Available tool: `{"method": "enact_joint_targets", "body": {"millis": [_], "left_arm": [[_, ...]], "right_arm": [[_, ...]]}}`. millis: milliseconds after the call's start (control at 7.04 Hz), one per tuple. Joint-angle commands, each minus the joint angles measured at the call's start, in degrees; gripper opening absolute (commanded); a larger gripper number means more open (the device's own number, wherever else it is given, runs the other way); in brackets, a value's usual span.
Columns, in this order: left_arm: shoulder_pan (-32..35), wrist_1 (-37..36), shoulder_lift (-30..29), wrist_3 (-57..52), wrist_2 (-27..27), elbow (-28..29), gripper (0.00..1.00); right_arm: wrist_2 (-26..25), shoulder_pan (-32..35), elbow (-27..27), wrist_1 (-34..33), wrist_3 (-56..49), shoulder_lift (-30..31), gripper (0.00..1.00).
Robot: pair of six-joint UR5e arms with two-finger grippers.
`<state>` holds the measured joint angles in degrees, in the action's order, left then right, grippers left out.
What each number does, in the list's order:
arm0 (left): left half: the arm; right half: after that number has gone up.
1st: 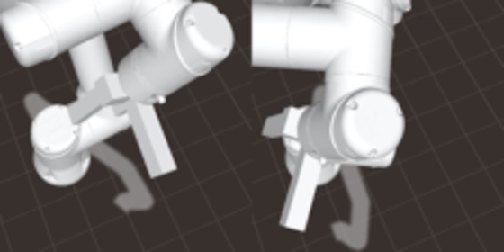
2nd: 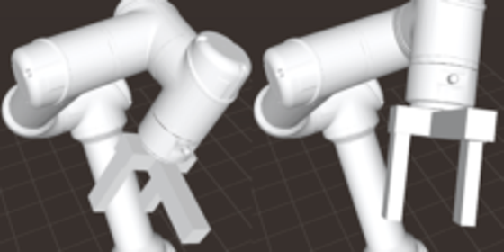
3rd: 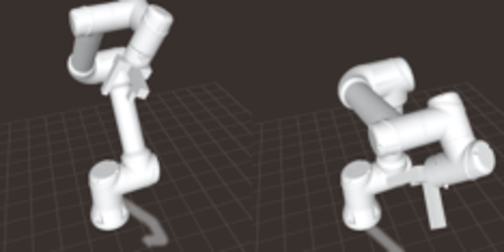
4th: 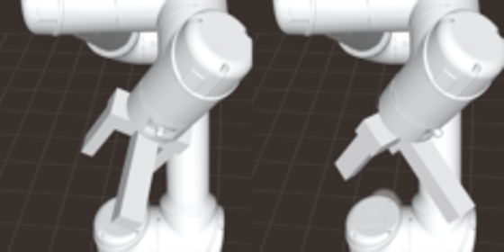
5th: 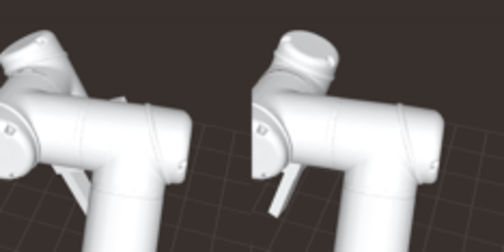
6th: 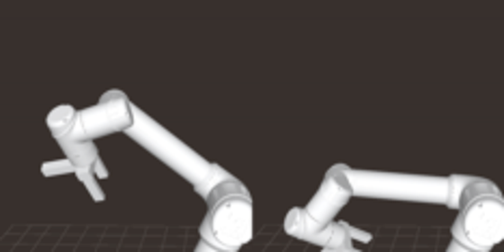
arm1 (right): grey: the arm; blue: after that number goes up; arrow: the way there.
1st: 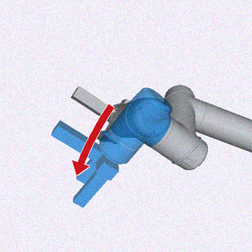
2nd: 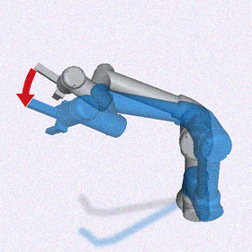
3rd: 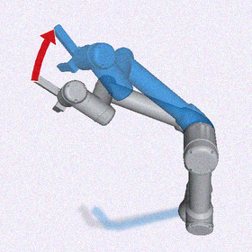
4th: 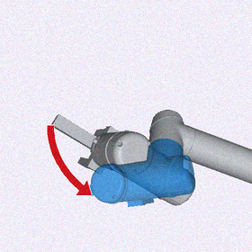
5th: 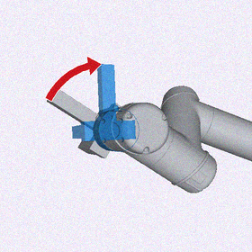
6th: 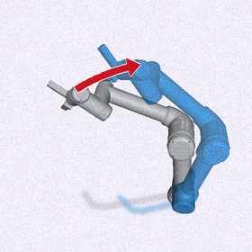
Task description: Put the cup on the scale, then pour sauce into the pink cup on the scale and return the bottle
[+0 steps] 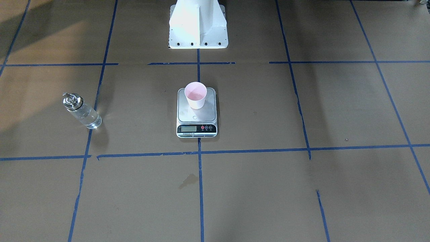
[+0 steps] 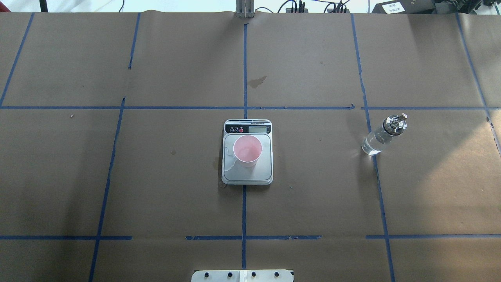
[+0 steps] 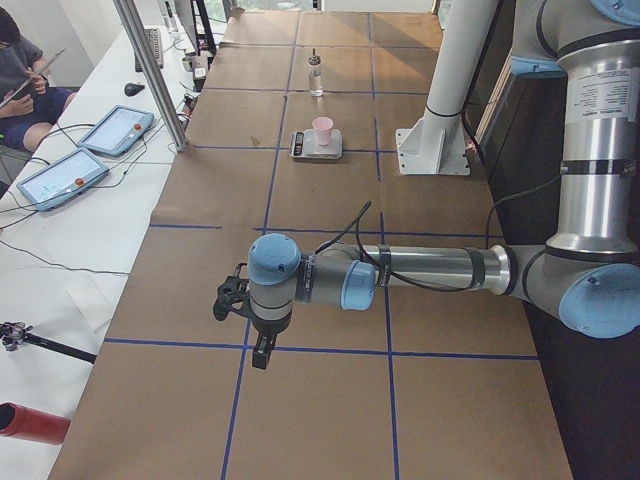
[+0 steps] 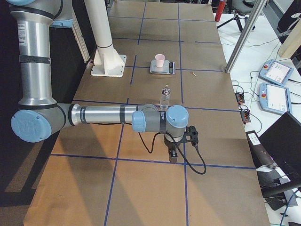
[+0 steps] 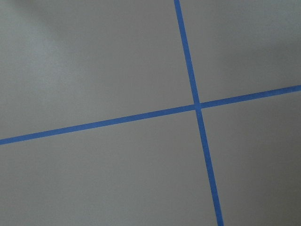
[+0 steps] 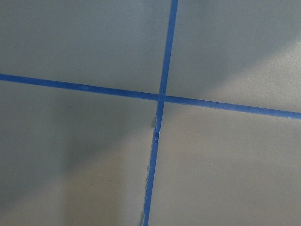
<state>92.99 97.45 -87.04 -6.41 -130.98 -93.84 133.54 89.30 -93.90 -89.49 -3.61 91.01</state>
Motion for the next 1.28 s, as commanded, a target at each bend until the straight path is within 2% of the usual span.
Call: {"method": "enact_joint_targets", "body": {"millis": [0,142,569,853,1137], "left_arm": [[-0.1,0.1,0.0,5.3,-0.1,-0.1,1.00],[-0.1,0.3,-0.2,9.8,-0.1,-0.5,1.00],[-0.1,1.5,-0.3,10.0,-0.1,-0.2,1.00],[-0.1,1.5,-0.3,10.0,-0.1,-0.3,1.00],[-0.1,1.5,-0.3,10.0,-0.1,-0.3,1.00]], "right_arm": [[0.0,-0.3,2.4,6.8,6.7,0.0,1.00],[0.0,-0.4,3.7,9.0,6.9,0.0,1.00],[0.0,-0.6,3.9,9.1,7.0,0.1,1.00],[0.1,-0.8,3.6,9.2,13.1,0.0,1.00],[0.1,-1.1,3.5,9.2,13.6,0.0,1.00]]}}
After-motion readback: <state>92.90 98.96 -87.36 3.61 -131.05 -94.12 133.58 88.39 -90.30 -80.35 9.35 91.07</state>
